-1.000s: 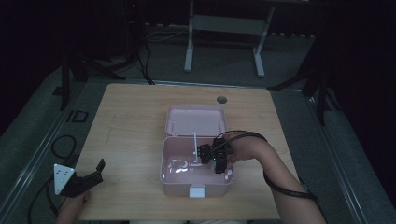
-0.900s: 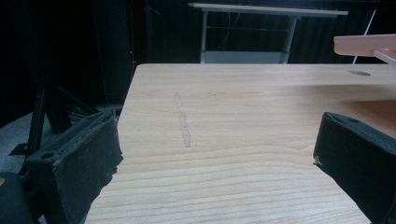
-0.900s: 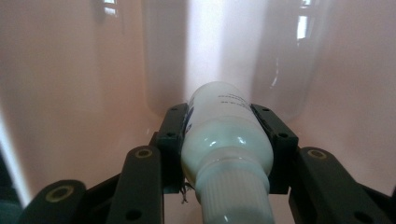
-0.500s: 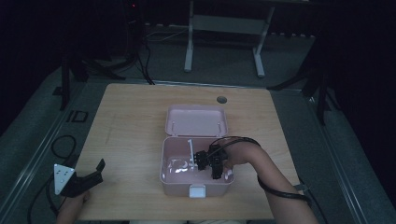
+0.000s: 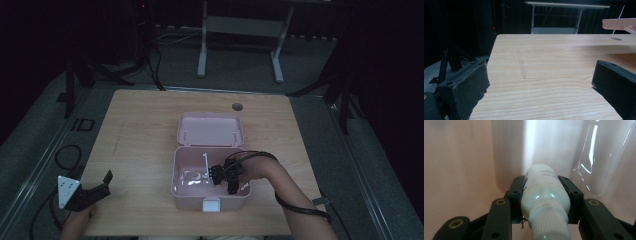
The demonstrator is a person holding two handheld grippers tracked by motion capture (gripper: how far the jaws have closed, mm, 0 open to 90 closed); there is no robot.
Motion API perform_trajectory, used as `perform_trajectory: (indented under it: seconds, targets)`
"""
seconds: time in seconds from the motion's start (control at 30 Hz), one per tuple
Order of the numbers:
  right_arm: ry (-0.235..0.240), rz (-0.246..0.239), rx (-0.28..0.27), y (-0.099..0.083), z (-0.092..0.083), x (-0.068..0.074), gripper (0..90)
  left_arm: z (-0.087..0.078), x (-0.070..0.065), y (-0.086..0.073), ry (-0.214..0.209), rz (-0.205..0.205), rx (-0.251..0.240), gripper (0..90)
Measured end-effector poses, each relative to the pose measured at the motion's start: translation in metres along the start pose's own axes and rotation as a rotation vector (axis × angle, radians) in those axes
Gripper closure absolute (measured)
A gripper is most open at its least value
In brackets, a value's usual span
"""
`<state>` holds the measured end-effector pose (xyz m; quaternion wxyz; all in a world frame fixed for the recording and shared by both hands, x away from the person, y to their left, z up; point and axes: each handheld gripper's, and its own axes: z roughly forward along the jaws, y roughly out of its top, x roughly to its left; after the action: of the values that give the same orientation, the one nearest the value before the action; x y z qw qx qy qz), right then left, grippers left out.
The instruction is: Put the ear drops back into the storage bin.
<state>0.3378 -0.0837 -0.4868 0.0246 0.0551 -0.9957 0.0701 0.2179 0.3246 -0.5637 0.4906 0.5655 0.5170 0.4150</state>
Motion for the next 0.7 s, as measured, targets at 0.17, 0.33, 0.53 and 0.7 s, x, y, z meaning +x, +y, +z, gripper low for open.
perform_trajectory:
  seconds: [0.17,0.33,0.53,0.7]
  targets:
    - [0.006,0.002,0.005,0.0006,0.0082,-0.0008,59.3,0.0,-0.0001,0.0,0.0,0.001,-0.001,0.9]
    - [0.022,0.014,0.02,0.0015,0.0096,-0.0017,58.0,0.0,0.0,0.0,-0.001,0.0,0.0,1.0]
    - [0.03,0.015,0.033,0.0024,0.0096,-0.0013,55.2,0.0,0.0003,0.0,-0.002,-0.001,0.001,0.9]
    - [0.031,0.022,0.024,0.0009,0.0034,-0.0004,51.4,0.0,0.0002,0.0,-0.001,-0.001,0.001,0.9]
